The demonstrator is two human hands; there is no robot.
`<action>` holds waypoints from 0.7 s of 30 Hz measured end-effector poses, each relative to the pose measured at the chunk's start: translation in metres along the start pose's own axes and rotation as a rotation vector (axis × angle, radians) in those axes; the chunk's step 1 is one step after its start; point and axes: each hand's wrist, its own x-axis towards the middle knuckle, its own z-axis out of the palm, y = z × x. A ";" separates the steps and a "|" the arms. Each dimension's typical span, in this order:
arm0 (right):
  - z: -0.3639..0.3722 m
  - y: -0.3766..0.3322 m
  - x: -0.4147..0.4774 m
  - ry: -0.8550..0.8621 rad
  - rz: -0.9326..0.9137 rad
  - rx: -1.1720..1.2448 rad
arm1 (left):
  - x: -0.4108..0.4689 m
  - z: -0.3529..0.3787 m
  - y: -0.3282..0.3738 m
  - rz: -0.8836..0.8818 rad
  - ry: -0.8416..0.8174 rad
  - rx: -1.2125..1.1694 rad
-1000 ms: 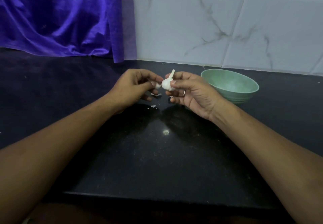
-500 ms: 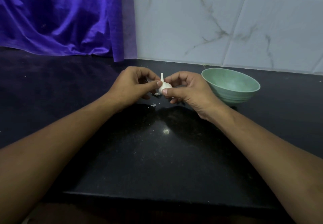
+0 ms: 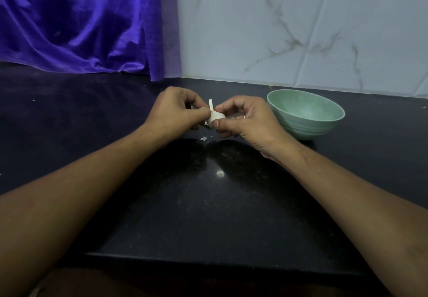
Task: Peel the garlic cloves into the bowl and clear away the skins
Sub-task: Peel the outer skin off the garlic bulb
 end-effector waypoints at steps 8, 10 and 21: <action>0.001 0.001 0.001 -0.023 0.007 0.082 | 0.000 0.002 0.001 0.016 0.066 0.024; 0.003 0.002 0.001 -0.010 0.002 0.083 | 0.000 0.003 0.002 0.028 0.088 0.055; -0.003 0.002 0.005 0.013 -0.024 -0.014 | 0.002 0.002 -0.003 0.017 -0.053 -0.173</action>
